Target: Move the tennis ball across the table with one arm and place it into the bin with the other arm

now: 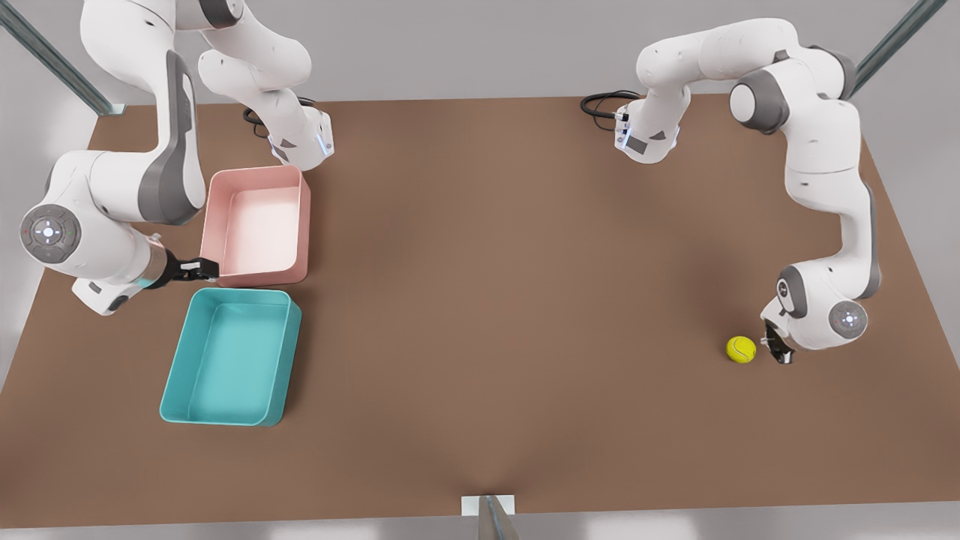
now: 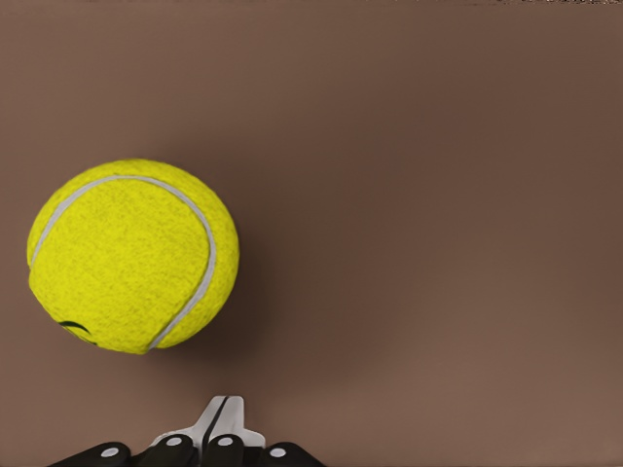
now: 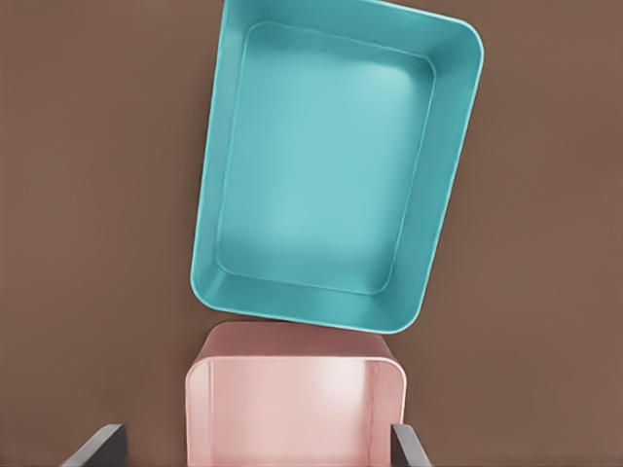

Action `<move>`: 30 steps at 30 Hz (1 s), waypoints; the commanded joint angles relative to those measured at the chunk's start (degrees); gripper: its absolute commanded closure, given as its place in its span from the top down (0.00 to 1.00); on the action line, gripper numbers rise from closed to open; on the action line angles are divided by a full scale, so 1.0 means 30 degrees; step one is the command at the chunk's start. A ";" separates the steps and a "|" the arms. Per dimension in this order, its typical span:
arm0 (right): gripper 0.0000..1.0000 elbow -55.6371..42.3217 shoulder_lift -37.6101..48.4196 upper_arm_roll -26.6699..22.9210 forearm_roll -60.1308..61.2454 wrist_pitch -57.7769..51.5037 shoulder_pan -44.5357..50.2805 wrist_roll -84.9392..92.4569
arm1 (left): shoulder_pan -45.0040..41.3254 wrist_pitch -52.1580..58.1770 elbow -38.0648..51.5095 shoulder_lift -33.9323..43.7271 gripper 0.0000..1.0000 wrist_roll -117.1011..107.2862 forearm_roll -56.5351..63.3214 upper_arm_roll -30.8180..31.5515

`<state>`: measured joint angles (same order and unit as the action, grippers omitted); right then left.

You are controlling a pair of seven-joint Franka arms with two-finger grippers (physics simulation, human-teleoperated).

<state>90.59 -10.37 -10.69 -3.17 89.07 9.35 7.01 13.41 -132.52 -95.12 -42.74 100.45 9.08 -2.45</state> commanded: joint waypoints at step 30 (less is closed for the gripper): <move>1.00 -0.3712 -0.6974 0.0019 0.3077 0.5758 0.1832 -0.4265 | -0.7781 1.8038 0.4988 0.8827 1.00 -3.8581 -0.3992 -0.0910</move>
<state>79.77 -30.72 -10.70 5.81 101.10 14.61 2.48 -9.63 -90.69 -80.47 -16.60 43.21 -4.03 -4.93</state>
